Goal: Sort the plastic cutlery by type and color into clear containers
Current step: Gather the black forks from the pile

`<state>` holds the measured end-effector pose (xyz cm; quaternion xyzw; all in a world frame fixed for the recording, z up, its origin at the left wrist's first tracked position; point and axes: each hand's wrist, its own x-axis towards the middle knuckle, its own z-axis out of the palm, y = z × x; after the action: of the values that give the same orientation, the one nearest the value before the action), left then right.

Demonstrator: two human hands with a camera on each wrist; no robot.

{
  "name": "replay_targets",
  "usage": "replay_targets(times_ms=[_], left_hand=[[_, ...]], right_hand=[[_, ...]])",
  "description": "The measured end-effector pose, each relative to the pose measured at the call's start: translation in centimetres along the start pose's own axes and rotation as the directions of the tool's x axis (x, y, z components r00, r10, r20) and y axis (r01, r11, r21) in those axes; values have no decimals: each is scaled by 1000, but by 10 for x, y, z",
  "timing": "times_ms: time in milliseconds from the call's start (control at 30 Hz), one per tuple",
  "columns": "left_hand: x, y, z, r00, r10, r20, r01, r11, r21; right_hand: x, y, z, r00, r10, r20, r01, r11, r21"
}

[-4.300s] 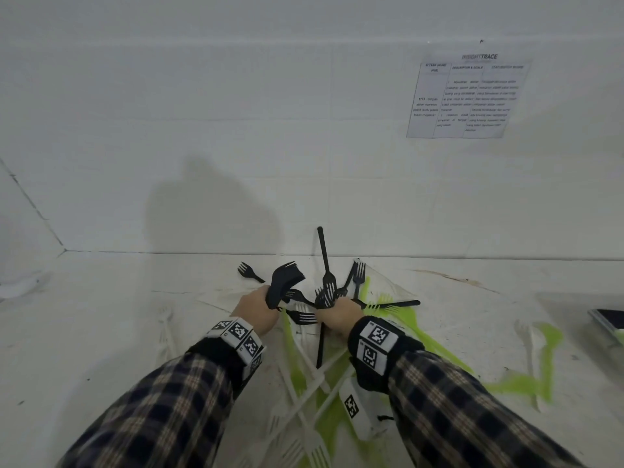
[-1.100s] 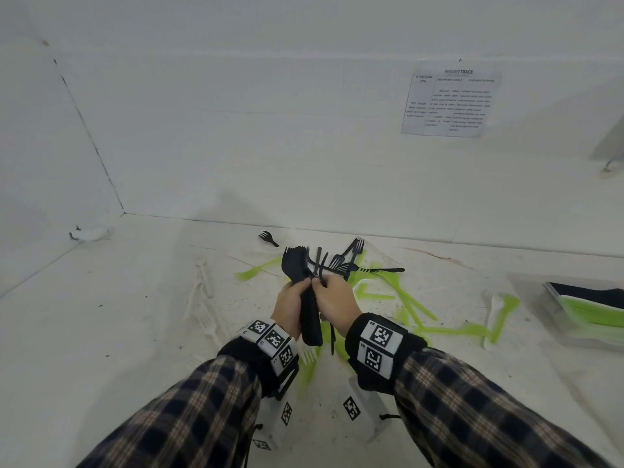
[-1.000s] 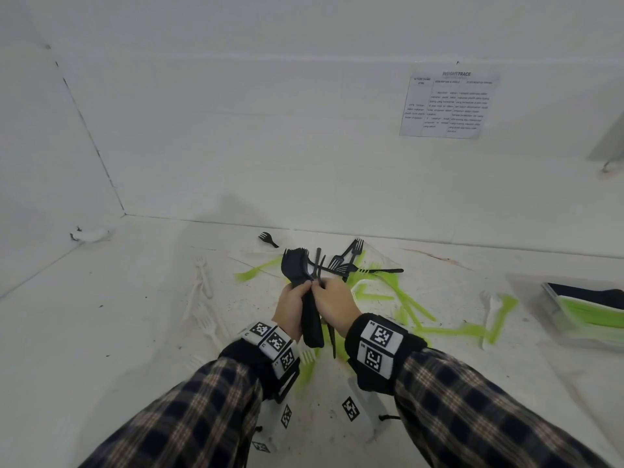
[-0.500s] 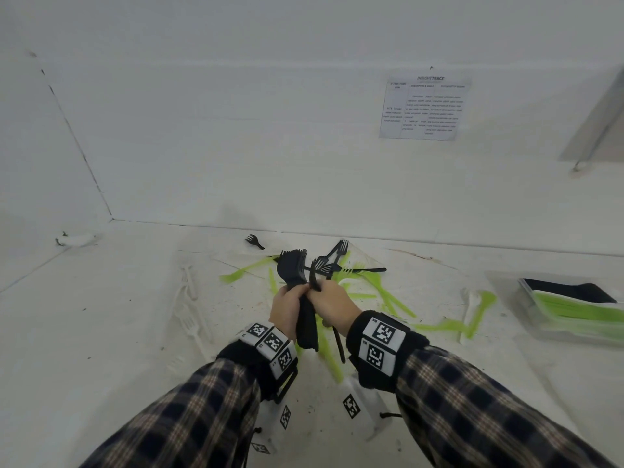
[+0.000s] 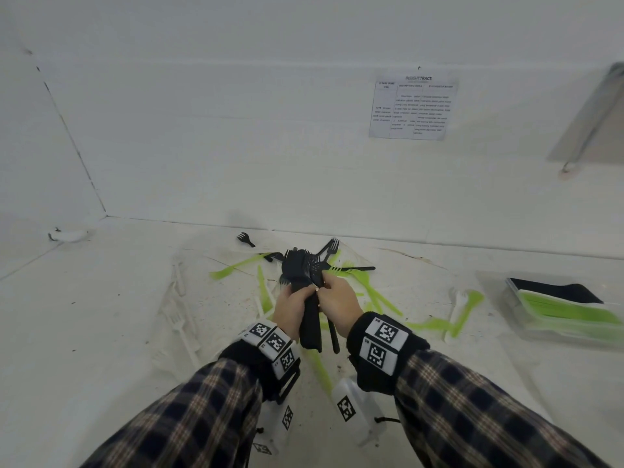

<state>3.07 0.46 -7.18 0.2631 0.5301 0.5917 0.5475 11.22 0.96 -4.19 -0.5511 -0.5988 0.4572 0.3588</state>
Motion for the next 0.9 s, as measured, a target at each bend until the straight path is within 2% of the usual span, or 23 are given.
replay_targets(times_ms=[200, 267, 367, 533, 600, 700, 900], left_hand=[[2, -3, -2, 1000, -4, 8, 4, 1000, 0], [0, -2, -1, 1000, -12, 24, 13, 1000, -28], [-2, -3, 1, 999, -38, 18, 39, 997, -68], [-5, -8, 4, 987, -157, 15, 158, 985, -71], [-6, -9, 3, 985, -164, 53, 167, 985, -52], [-7, -9, 2, 991, -102, 88, 107, 993, -54], [6, 1, -4, 996, -88, 17, 88, 996, -9]], right_hand=[[-3, 2, -12, 990, -10, -140, 9, 1000, -10], [-3, 3, -14, 991, -49, -124, 43, 998, -47], [-5, 5, -11, 994, -43, -104, 42, 999, -12], [-6, 12, -11, 993, -29, -115, 34, 999, 38], [-5, 13, -11, 997, -3, -82, 6, 999, 36], [0, 11, -15, 999, 33, -10, -33, 999, 15], [17, 6, -18, 987, 29, 156, -23, 999, -41]])
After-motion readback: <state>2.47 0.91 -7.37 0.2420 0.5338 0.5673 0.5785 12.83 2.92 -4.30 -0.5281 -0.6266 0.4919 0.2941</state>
